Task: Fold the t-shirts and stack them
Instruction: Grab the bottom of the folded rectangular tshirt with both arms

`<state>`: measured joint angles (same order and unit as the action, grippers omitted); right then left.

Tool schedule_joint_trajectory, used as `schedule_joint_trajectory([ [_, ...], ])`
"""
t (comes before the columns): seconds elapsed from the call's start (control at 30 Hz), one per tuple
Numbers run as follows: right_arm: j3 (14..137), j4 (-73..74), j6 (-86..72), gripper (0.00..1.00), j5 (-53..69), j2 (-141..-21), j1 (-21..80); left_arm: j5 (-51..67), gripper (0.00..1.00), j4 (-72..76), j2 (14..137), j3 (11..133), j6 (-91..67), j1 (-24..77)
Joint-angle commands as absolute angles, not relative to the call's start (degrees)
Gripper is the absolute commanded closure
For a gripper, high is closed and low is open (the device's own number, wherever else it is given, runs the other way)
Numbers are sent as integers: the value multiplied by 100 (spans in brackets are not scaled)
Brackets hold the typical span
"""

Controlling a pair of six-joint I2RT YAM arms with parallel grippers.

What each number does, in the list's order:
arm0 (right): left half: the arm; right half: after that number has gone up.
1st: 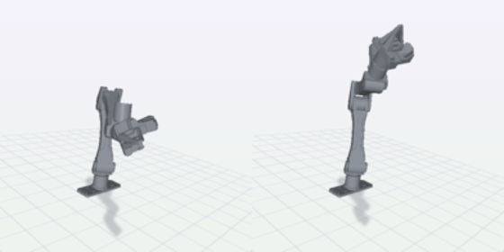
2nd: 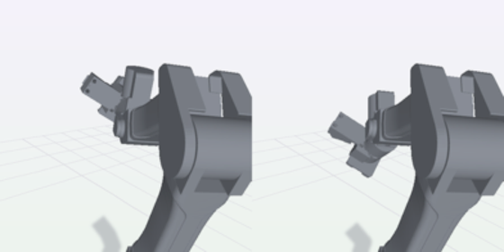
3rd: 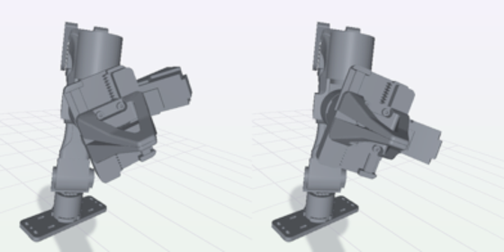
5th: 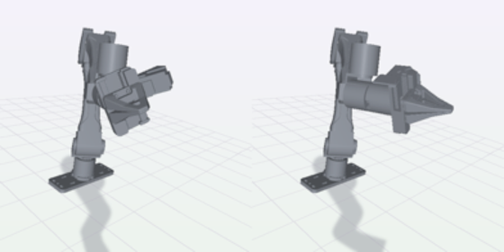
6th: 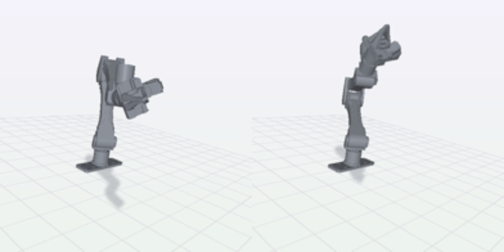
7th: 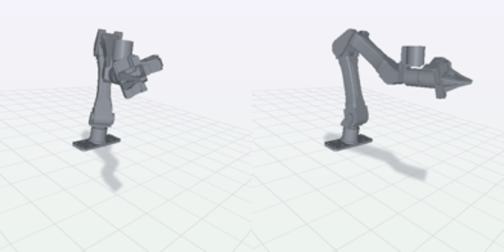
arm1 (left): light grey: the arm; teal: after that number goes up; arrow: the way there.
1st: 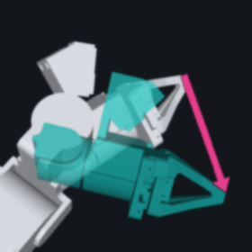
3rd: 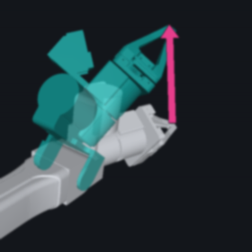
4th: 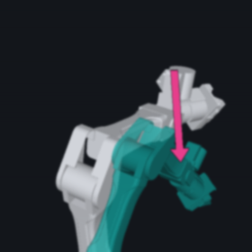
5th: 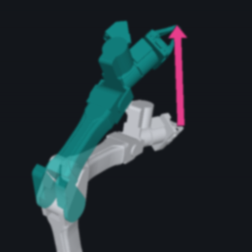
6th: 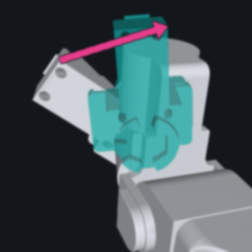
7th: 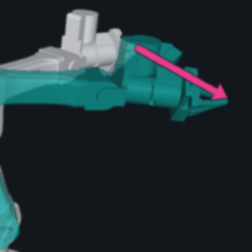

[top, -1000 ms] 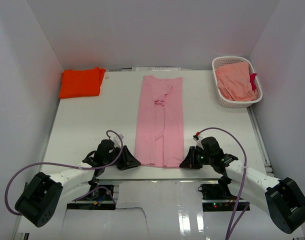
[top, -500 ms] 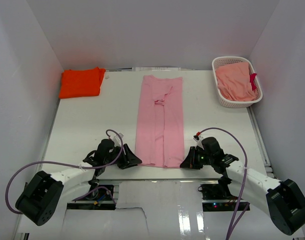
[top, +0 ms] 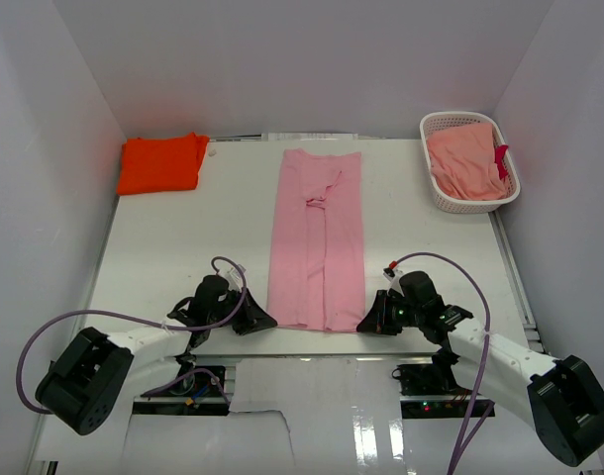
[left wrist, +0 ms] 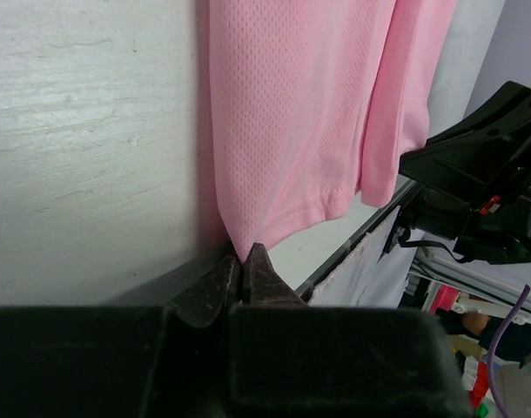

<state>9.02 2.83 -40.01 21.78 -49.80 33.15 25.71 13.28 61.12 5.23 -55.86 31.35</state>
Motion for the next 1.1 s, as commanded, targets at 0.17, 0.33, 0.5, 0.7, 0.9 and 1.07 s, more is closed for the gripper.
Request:
schedule_joint_trajectory([
  [0.17,1186,545,-3762,92,2083,-4957,3349,2584,100,1354,6399,492,-5467,3226],
  [0.33,1353,817,-3700,92,2013,-4808,3349,2680,100,1336,6241,562,-5519,3234],
  [0.5,1591,1037,-3621,92,2100,-4737,3349,2725,100,1161,6091,685,-5528,3234],
  [0.7,1792,1099,-3551,92,2206,-4790,3349,2479,100,475,5749,1107,-5370,3234],
  [0.9,2003,1177,-3437,92,2250,-4895,3349,2470,100,316,5835,1450,-5326,3234],
  [1.07,2206,1283,-3340,92,2215,-4966,3349,2496,100,308,5889,1643,-5300,3234],
])
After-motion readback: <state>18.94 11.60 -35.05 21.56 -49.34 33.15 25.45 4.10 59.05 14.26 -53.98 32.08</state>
